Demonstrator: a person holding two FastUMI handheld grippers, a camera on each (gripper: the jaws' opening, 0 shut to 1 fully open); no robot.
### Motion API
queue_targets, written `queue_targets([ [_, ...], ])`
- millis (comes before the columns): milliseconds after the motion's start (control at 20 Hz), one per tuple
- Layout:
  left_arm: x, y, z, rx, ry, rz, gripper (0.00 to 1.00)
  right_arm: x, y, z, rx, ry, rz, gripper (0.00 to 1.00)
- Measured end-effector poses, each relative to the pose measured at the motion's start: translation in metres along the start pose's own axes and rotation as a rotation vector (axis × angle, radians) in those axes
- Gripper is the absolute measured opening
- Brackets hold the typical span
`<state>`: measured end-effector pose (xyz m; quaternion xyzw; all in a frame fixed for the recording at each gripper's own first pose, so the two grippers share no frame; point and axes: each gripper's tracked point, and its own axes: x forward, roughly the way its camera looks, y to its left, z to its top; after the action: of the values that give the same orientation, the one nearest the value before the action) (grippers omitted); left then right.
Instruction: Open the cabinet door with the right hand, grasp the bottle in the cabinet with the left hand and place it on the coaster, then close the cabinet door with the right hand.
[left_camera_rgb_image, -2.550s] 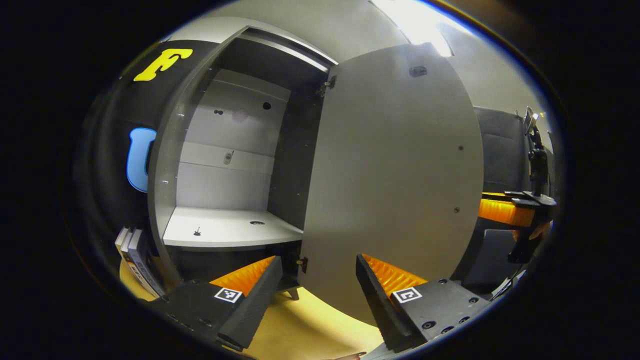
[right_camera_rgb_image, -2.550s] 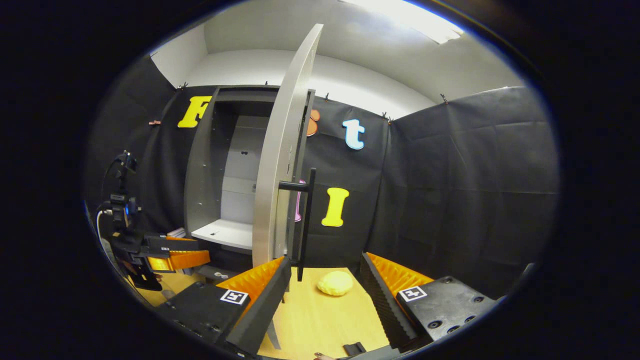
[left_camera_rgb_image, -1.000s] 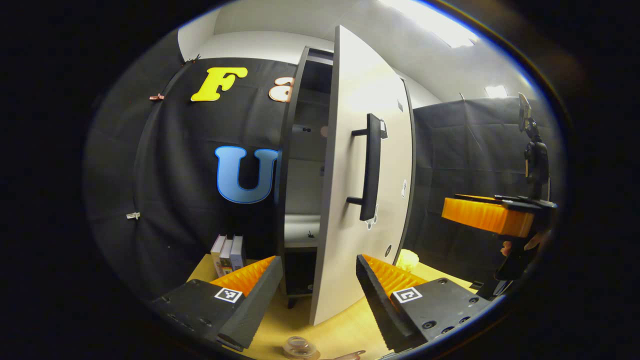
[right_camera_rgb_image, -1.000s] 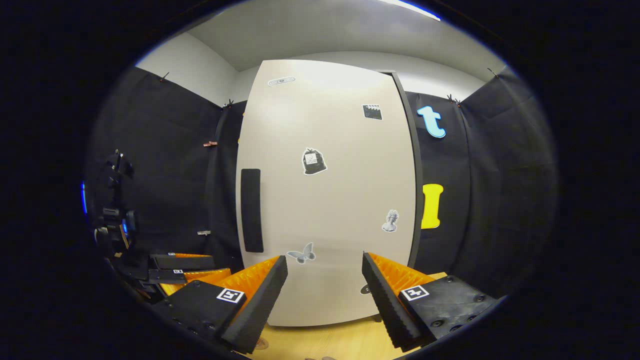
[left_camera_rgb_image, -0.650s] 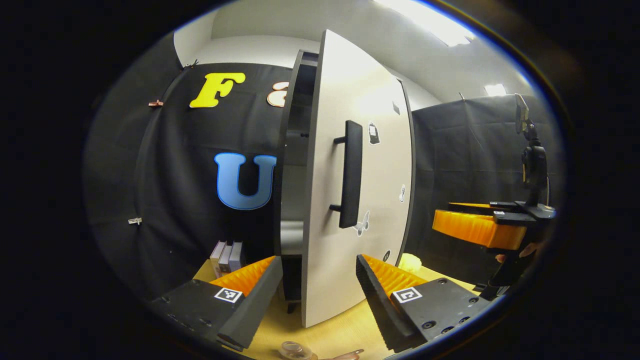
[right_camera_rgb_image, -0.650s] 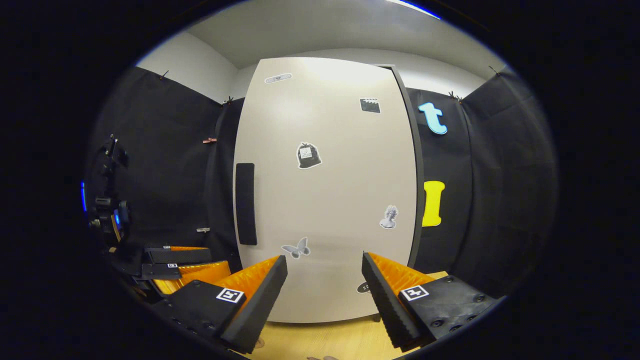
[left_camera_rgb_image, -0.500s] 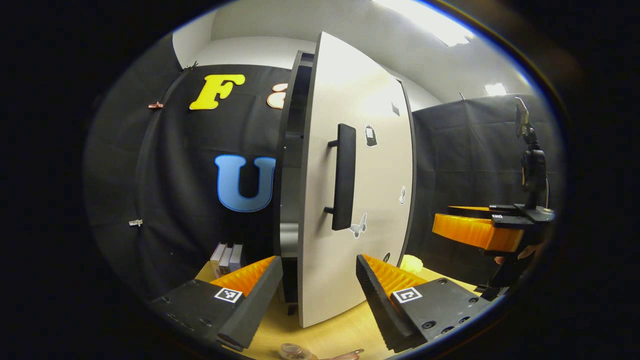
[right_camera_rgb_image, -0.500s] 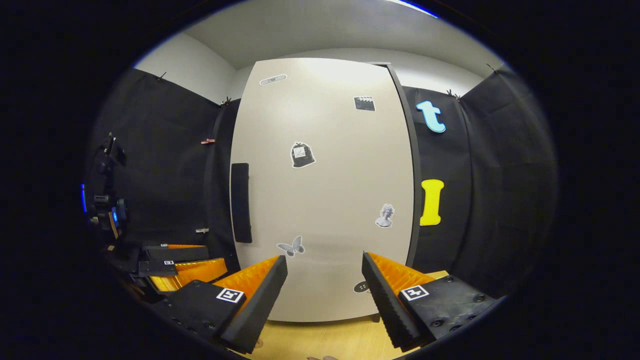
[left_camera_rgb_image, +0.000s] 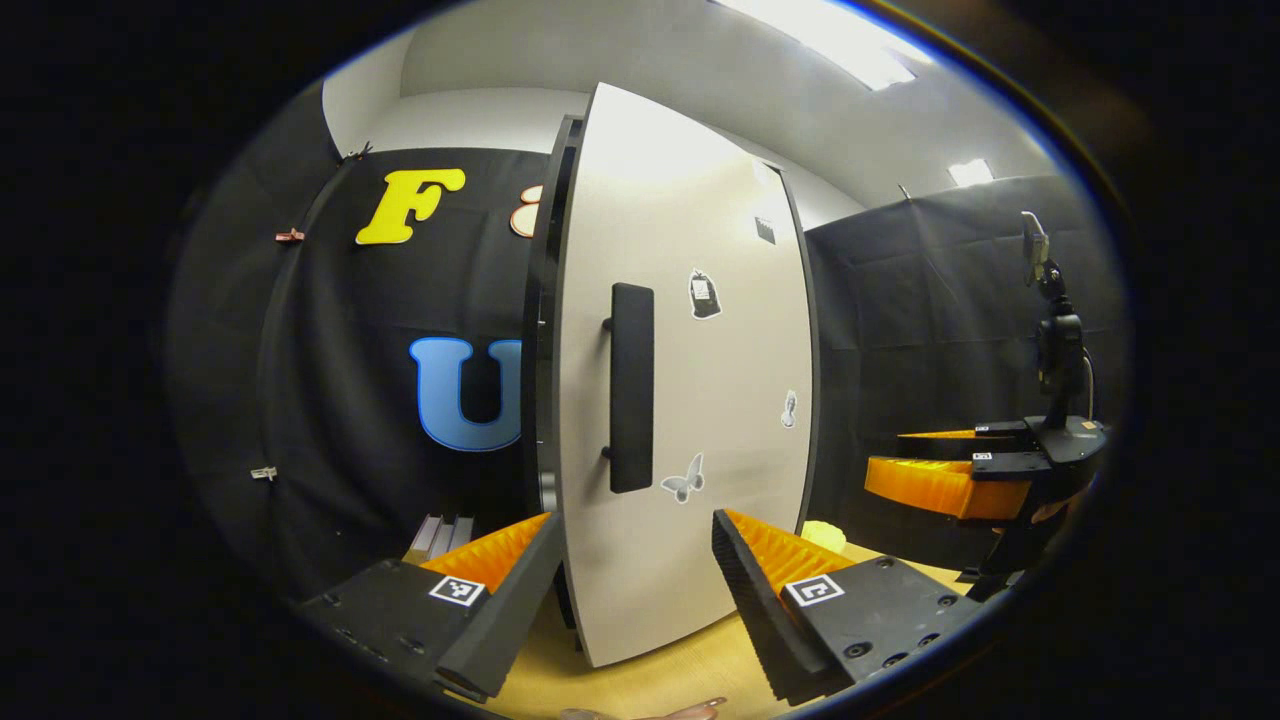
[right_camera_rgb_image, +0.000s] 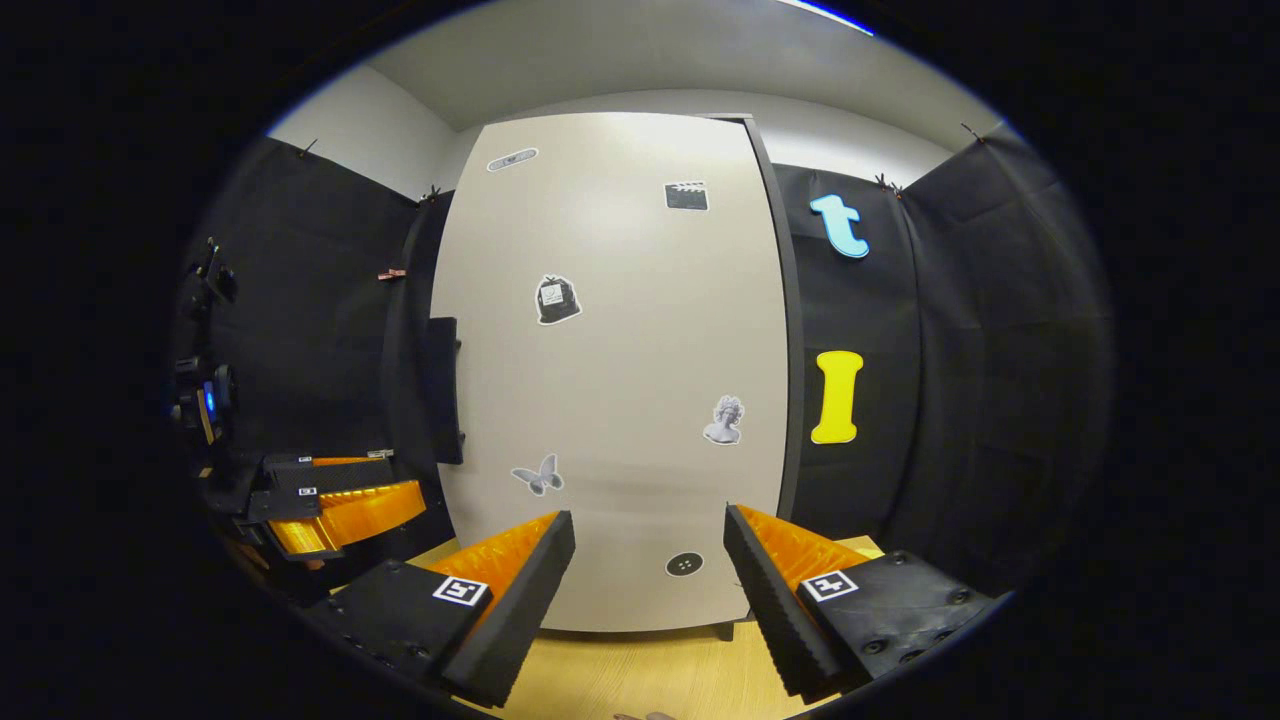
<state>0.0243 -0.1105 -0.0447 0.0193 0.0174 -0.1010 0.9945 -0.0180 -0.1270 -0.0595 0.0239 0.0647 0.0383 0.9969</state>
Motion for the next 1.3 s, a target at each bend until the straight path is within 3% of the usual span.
queue_targets([
  [500,0.004,-0.007,0.005,0.001,-0.009,-0.024,0.93,-0.003,0.003,-0.015,-0.101,0.046,0.005,0.98],
  [1300,0.001,-0.017,0.005,-0.015,-0.006,-0.044,0.94,-0.013,-0.005,-0.01,-0.034,0.04,-0.009,0.98],
])
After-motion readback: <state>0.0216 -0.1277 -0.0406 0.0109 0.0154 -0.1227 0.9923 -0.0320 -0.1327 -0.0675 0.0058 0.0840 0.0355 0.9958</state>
